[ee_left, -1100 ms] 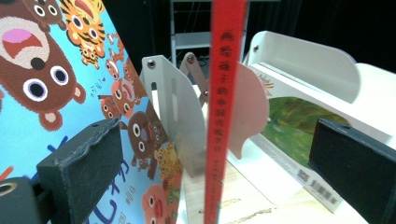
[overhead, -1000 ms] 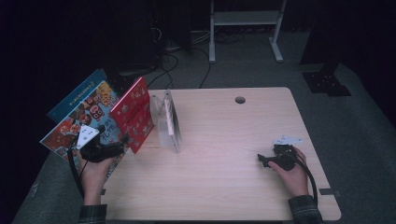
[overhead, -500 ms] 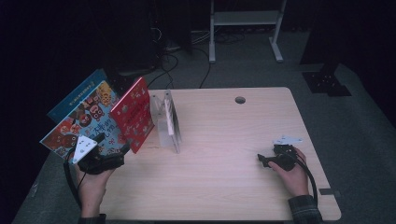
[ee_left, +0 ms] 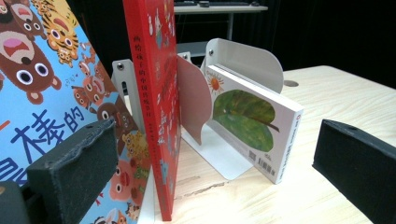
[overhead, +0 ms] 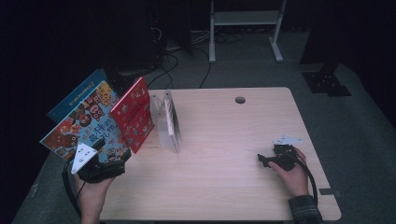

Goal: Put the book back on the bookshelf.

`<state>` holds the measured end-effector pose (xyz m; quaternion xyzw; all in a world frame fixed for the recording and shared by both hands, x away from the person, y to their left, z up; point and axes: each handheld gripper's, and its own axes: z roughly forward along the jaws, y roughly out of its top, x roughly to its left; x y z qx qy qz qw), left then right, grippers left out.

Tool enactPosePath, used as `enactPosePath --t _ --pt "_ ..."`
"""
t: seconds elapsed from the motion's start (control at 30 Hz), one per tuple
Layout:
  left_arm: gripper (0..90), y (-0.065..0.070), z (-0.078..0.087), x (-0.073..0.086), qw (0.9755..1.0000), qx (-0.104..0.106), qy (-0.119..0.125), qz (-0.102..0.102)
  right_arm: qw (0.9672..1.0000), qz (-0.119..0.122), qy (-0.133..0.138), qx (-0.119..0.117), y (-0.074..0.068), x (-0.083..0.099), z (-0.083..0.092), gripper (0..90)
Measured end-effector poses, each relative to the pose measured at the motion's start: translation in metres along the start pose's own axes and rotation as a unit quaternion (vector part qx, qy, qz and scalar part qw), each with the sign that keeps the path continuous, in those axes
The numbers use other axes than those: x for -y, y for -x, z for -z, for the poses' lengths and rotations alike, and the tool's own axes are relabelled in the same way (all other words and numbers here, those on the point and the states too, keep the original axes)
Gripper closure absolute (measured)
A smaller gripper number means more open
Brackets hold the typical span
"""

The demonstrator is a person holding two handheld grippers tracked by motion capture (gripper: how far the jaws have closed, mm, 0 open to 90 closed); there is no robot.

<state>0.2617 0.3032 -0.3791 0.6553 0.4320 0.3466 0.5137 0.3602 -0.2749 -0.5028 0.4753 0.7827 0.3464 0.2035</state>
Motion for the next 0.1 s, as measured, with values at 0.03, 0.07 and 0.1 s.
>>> enactPosePath --t 0.03,0.07,0.1 --pt "0.0 0.0004 -0.0002 -0.0001 1.0000 0.000 -0.001 -0.002 1.0000 0.000 0.000 0.000 0.0000 0.0000 0.0000 13.1" --pt "0.0 0.0006 -0.0004 -0.0002 1.0000 0.001 -0.001 -0.002 1.0000 0.000 0.000 0.000 0.0000 0.0000 0.0000 13.1" --pt "0.0 0.0006 -0.0004 -0.0002 1.0000 0.001 -0.001 -0.002 1.0000 0.000 0.000 0.000 0.0000 0.0000 0.0000 13.1"
